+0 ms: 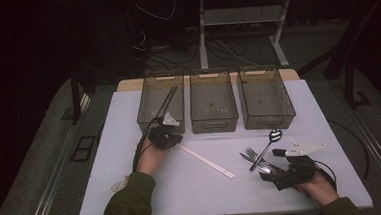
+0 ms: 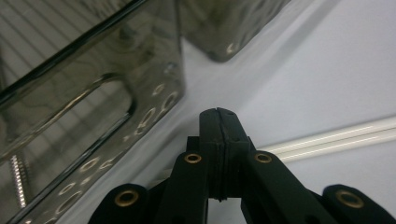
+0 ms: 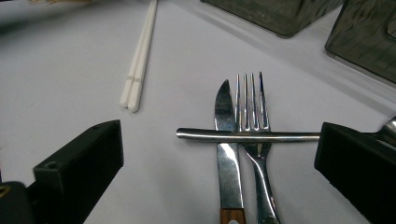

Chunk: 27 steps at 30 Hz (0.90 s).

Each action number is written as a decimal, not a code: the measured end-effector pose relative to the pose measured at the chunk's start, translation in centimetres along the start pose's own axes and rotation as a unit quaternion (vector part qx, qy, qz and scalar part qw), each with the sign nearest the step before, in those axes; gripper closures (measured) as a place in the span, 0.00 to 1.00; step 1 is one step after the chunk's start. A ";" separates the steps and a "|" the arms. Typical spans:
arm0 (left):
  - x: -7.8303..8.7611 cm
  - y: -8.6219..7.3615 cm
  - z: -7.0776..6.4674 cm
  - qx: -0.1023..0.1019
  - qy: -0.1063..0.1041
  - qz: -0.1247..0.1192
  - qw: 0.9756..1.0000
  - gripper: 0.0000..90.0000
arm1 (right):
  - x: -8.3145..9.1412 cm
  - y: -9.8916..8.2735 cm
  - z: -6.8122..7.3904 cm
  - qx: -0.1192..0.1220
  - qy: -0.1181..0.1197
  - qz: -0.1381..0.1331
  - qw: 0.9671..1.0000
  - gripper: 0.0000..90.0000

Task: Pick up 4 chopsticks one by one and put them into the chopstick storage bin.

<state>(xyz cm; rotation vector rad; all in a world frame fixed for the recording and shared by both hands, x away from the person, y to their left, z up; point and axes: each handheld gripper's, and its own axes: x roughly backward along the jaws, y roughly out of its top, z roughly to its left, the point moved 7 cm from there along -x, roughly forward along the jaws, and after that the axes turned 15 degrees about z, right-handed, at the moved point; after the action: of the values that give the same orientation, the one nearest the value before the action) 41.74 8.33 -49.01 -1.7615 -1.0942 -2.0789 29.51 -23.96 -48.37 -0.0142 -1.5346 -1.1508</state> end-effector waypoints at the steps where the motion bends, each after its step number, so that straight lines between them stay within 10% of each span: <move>1: -0.1 -0.1 0.2 0.002 0.001 0.003 1.000 0.99 | 0.0 0.0 0.0 -0.001 0.000 0.000 1.000 0.02; 27: 0.6 -1.9 -0.4 0.008 -0.010 0.032 0.999 0.99 | 0.1 0.0 0.0 -0.002 0.001 -0.001 1.000 0.02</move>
<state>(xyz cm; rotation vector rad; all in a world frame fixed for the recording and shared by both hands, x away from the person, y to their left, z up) 40.18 9.59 -49.22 -1.7887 -1.0426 -2.0159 29.46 -24.02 -48.30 -0.0145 -1.5316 -1.1537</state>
